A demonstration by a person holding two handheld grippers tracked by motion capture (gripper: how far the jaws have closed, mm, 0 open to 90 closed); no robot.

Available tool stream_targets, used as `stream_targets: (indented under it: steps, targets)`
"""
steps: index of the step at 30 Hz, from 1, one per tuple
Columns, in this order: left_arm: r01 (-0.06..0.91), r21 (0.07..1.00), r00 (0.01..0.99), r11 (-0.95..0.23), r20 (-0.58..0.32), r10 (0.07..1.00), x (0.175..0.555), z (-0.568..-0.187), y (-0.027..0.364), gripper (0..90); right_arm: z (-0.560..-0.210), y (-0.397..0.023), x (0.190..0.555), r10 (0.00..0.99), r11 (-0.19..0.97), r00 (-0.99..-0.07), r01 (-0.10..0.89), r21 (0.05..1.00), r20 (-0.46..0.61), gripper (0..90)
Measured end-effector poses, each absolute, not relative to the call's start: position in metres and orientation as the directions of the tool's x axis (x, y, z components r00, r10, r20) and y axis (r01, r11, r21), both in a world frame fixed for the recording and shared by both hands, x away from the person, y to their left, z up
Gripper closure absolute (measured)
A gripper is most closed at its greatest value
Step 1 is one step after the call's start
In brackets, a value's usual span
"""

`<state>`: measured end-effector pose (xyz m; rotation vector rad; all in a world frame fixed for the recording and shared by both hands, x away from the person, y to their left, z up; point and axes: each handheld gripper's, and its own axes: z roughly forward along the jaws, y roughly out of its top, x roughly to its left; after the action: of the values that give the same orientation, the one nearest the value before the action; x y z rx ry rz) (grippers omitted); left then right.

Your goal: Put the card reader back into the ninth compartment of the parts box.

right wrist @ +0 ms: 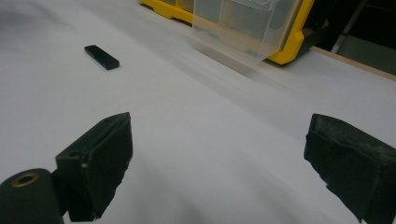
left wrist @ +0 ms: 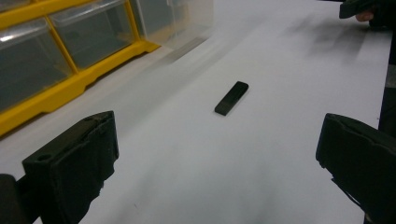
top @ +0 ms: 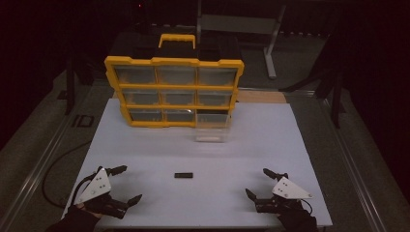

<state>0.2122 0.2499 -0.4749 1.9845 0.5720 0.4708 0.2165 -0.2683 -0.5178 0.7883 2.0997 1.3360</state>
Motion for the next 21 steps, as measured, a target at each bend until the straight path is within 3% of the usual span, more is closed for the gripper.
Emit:
stream_targets:
  steps: [21]
  targets:
    - [0.14, 0.856, 0.864, -0.497, 0.139, 0.484, 0.24, -0.432, 0.227, 0.3, -0.517, -0.267, 0.215, 0.704, 0.34, -0.7, 0.185, 0.922, -0.119, 8.1]
